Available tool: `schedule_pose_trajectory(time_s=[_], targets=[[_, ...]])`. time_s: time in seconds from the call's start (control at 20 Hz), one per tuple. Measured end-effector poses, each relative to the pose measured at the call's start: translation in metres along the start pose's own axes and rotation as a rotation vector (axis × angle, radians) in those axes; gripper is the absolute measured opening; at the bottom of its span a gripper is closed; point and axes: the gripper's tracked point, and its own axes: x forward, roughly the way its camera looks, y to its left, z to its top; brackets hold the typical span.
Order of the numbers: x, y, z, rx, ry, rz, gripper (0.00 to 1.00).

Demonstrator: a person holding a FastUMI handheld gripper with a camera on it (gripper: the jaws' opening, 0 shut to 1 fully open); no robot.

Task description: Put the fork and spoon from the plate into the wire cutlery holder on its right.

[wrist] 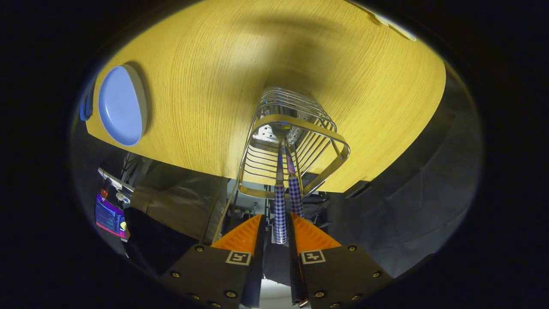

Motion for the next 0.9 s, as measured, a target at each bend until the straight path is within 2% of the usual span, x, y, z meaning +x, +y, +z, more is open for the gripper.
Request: schedule_pose_trajectory(time_s=[0.05, 0.1, 0.15, 0.2, 0.35, 0.5, 0.9], targets=[[0.0, -0.001, -0.002, -0.009, -0.01, -0.014, 0.29], [-0.001, -0.005, -0.004, -0.018, -0.016, -0.037, 0.42], [-0.004, -0.007, -0.007, -0.022, -0.025, -0.052, 0.42], [-0.007, -0.008, -0.01, -0.023, -0.037, -0.062, 0.47], [-0.019, -0.01, -0.017, -0.037, -0.088, -0.08, 0.48], [-0.034, -0.01, -0.022, -0.029, -0.166, -0.09, 0.96], [-0.045, 0.004, -0.034, 0.001, -0.421, -0.057, 0.96]])
